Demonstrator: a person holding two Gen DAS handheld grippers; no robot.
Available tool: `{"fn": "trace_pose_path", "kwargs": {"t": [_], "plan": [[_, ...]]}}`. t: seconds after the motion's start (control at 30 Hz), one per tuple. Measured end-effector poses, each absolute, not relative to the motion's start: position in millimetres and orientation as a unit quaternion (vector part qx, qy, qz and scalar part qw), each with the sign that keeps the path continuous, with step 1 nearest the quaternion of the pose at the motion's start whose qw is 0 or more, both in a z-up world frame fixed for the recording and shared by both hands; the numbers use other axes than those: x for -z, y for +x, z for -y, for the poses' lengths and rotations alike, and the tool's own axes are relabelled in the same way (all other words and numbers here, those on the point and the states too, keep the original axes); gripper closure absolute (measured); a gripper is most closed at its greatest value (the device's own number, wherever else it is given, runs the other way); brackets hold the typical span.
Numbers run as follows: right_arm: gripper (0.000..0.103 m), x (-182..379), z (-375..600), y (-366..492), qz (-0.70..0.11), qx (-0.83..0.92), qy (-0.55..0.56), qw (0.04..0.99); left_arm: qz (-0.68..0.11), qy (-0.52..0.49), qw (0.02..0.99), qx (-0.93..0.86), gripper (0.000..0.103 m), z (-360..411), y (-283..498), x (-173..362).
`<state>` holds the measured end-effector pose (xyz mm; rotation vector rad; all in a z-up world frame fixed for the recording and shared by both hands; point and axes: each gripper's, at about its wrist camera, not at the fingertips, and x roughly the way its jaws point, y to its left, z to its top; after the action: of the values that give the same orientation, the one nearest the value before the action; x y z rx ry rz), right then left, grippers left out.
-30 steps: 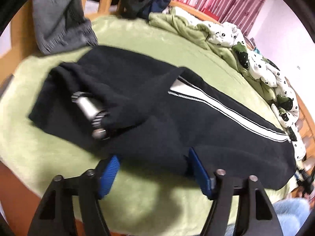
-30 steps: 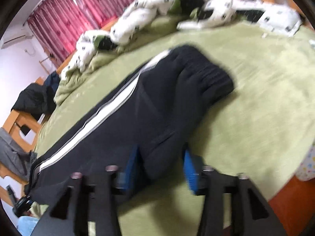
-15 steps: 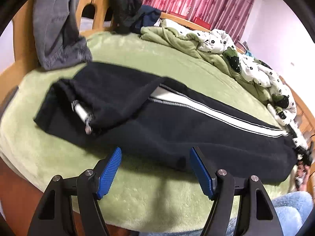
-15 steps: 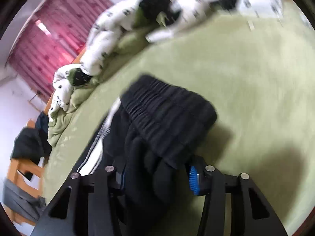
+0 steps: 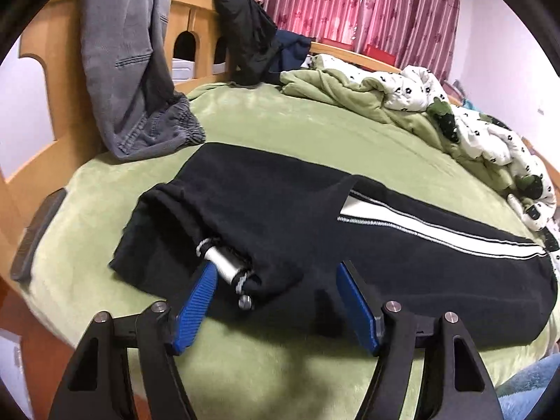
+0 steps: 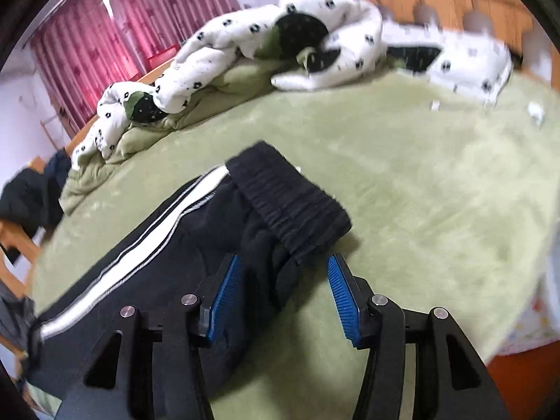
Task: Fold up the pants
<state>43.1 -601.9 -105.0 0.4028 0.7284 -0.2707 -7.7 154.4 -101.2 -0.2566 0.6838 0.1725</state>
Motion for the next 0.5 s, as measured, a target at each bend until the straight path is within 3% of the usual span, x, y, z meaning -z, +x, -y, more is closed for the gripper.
{"fn": "trace_pose_path", "kwargs": {"t": [0.07, 0.5], "plan": [[0.051, 93, 593, 33, -0.353, 0.138, 0.186, 0.907, -0.337, -0.113, 0.93, -0.095, 0.074, -160, 1, 104], [0.051, 78, 475, 73, -0.377, 0.088, 0.142, 0.911, -0.266, -0.161, 0.946, -0.093, 0.093, -245, 83, 64]]}}
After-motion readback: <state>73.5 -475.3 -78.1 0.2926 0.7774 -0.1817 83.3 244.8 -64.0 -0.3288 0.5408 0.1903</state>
